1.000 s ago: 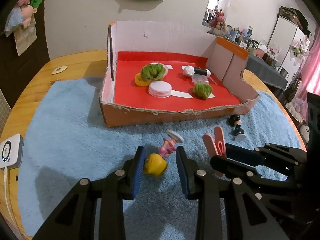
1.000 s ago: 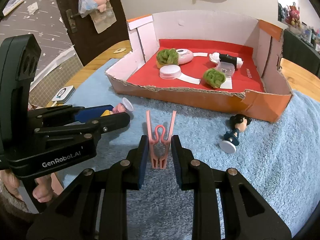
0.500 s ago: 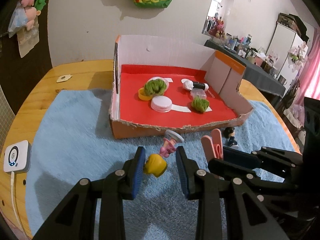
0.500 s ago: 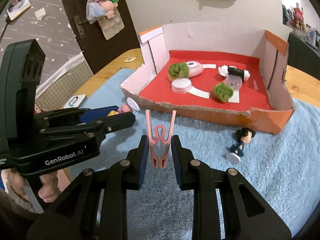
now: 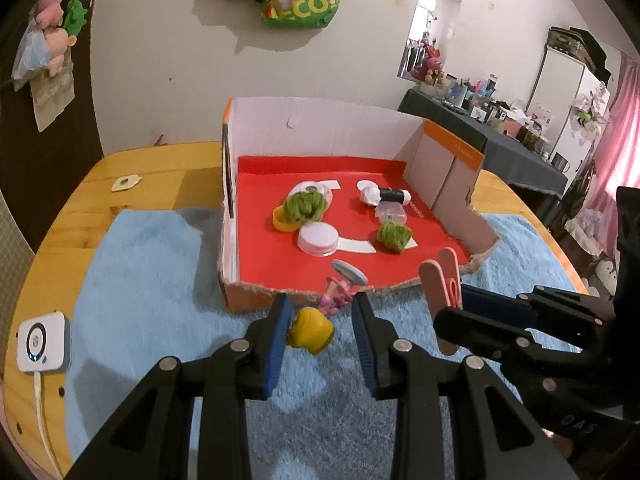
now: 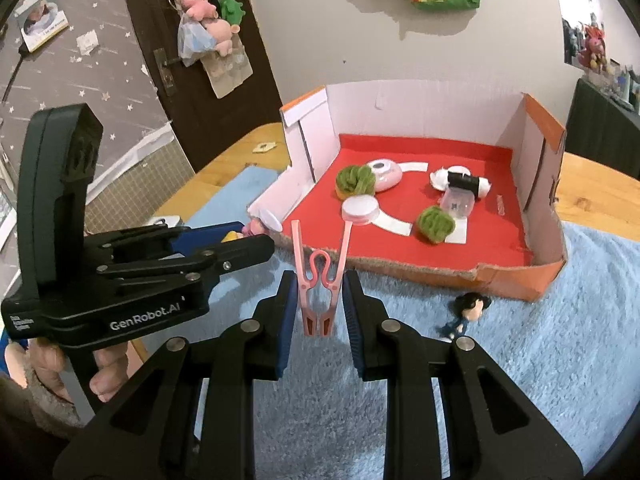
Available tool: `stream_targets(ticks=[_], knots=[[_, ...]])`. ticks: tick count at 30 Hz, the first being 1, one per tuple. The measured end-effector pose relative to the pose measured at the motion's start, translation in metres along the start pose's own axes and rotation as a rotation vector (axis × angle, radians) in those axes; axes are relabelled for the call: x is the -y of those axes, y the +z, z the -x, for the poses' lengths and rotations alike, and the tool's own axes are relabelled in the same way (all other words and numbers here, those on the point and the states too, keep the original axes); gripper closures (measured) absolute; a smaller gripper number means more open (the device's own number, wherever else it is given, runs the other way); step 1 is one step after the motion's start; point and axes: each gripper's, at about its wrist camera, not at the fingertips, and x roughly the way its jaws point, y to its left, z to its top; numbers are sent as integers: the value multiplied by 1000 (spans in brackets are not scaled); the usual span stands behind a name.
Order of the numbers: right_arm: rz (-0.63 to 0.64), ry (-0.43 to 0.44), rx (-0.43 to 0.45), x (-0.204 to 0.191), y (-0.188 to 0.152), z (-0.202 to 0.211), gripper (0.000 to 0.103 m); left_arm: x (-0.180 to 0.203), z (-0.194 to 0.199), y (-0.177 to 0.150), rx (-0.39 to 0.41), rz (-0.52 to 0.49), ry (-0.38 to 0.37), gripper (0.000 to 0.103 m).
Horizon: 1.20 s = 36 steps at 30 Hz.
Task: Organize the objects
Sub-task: 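Carry the clothespin in right gripper while left gripper carries the figurine into the box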
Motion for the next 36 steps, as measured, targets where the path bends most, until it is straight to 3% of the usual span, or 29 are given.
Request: stream_targets(ticks=[24,36], knots=[[-1,-22,35,19,34,-1,81,1,-29,37,-20,-19,-23,70],[17,-38,8,30,48,-19,81,-3,-49,49,-52,-28,-9,69]])
